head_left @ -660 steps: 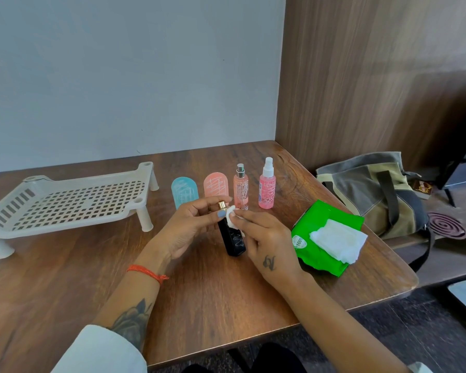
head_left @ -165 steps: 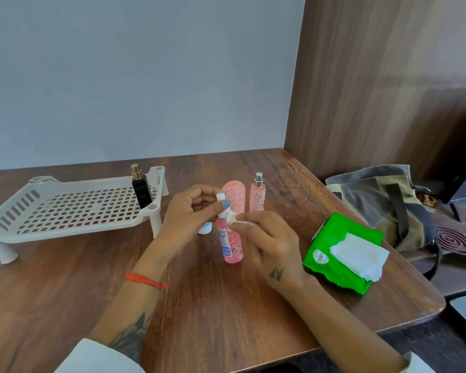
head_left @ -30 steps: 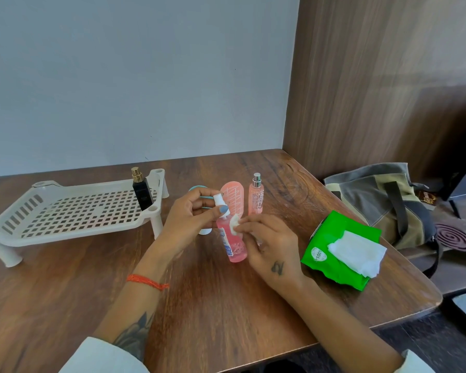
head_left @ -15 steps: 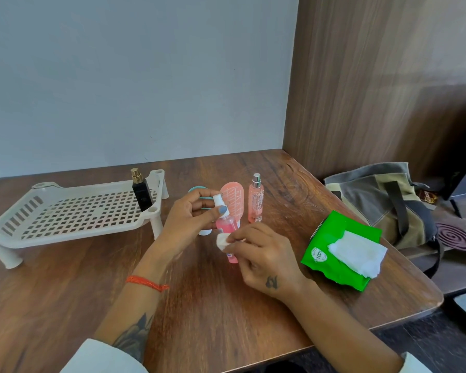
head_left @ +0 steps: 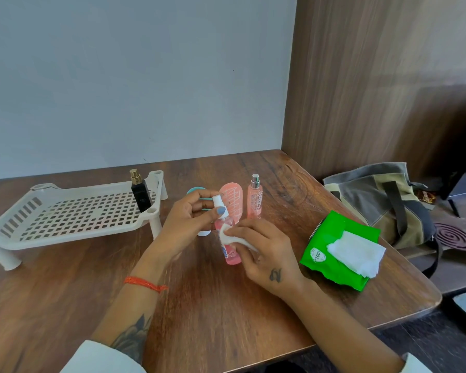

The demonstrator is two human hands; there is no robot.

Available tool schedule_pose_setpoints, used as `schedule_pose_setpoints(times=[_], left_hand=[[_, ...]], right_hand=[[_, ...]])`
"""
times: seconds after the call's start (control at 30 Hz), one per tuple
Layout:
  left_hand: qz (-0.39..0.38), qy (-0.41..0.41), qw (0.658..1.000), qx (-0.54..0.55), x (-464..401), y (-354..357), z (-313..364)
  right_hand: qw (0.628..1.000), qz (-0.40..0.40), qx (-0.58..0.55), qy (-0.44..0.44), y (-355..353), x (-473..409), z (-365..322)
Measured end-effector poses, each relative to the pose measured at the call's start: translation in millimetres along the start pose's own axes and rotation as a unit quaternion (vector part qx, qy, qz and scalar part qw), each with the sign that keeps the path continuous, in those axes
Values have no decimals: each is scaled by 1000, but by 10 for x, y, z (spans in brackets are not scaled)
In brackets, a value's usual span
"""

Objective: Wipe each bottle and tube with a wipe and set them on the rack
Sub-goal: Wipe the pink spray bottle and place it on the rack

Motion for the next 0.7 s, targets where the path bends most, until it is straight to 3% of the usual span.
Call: schedule_pose_setpoints(times=[0.33, 0.53, 0.7], left_hand=[[-36, -12, 999, -8, -2, -12, 18], [-53, -5, 998, -12, 4, -14, 21], [-62, -13, 998, -14, 11, -23, 22]], right_hand=[[970, 126, -68, 194, -27, -28, 163], [994, 69, -53, 72, -6, -43, 66], [991, 28, -78, 101, 33, -39, 93]])
Point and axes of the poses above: each hand's wrist, its own x-axis away from the middle knuckle, its own y-axis out of the palm, z = x × y, the point moved 1 cm from there along -x, towards the middle knuckle, and after that the axes turned 10 degrees about -y, right-handed, at the moved point
